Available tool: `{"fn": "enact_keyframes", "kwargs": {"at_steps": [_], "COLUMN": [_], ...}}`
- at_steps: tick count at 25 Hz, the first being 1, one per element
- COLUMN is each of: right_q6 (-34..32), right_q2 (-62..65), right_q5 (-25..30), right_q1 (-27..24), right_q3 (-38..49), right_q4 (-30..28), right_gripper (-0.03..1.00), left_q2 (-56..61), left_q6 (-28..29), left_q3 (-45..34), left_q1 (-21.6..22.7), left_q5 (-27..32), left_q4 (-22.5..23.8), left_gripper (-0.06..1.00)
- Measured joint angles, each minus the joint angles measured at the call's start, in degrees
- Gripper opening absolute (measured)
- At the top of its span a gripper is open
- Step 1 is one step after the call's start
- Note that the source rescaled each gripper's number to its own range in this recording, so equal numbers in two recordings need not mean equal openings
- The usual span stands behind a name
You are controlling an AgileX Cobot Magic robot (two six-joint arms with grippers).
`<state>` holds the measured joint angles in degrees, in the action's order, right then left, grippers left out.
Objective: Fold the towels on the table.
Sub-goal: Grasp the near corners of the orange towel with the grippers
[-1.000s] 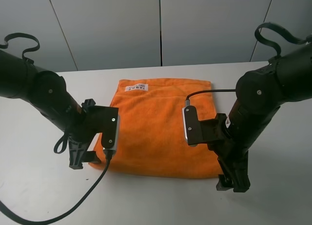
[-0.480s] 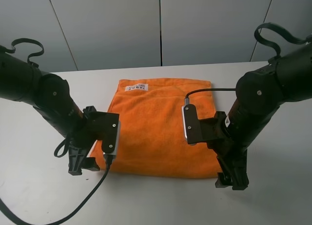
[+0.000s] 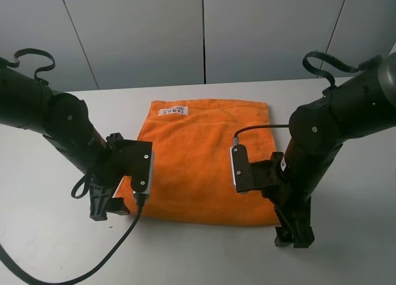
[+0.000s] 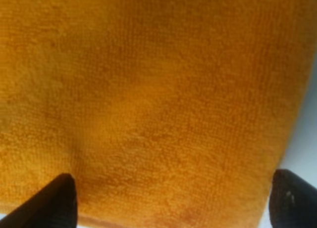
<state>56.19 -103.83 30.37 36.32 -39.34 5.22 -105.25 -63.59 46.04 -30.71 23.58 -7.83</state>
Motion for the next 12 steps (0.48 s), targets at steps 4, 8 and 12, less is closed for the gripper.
{"fn": "enact_keyframes", "kwargs": {"at_steps": [4, 8, 12], "right_q6": [-0.8, -1.1, -1.2], "right_q2": [0.0, 0.0, 0.0], "right_q5": [0.0, 0.0, 0.0], "right_q1": [0.0, 0.0, 0.0], "right_q3": [-0.1, -0.2, -0.2], "right_q4": [0.0, 0.0, 0.0], "right_gripper": [1.0, 1.0, 1.0], "left_q2": [-0.8, -1.7, -1.8], "left_q6": [-2.6, -6.2, -9.0], "left_q3": [0.0, 0.0, -1.4], "left_q1": [0.0, 0.0, 0.0], "left_q5": [-1.0, 0.2, -0.2], "left_q4": [-4.0, -6.1, -6.4], "left_gripper": [0.99, 0.99, 0.99]}}
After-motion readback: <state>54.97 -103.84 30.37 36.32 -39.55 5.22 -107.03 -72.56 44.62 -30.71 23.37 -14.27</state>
